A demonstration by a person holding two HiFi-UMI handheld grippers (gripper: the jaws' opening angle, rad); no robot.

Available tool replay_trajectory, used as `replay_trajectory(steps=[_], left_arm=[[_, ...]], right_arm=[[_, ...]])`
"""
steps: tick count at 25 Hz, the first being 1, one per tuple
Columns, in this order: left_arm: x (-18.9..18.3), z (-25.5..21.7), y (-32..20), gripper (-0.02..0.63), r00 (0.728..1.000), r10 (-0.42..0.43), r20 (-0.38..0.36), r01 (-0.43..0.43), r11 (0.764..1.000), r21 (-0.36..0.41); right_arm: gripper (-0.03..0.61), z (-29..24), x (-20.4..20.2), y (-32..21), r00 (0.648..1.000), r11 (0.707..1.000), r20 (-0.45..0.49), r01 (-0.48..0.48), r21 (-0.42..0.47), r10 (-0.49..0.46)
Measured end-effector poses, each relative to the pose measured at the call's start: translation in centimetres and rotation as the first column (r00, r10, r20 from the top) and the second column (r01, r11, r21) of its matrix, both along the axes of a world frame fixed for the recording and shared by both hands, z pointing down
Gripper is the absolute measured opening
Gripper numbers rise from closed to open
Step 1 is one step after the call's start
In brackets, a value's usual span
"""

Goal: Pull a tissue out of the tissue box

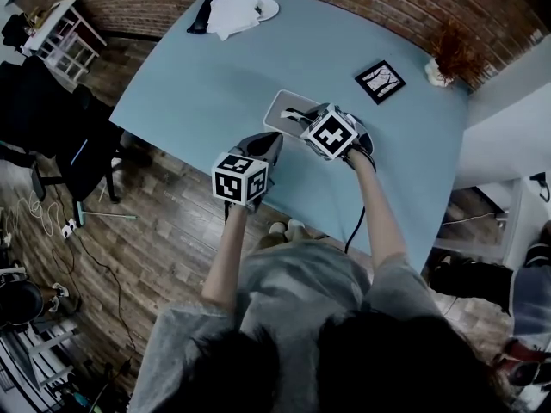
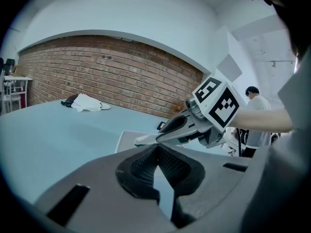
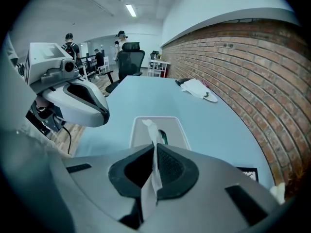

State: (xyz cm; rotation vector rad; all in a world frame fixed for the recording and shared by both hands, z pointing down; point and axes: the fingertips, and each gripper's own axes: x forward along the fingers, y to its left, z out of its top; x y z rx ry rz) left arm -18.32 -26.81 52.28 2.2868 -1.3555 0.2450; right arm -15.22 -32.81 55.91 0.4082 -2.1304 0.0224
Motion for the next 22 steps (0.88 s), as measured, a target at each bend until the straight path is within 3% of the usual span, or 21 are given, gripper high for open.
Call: replay_trajectory(steps=[22], left_arm=[[0.6,-1.6,-0.6,0.003,1.000,0.014,-0.004,-0.014,0.999,0.040]], right_arm=[[0.002,-3.1,0.8,0.0,0.995,0.999,0.090,-0.037,0.024,0.035]])
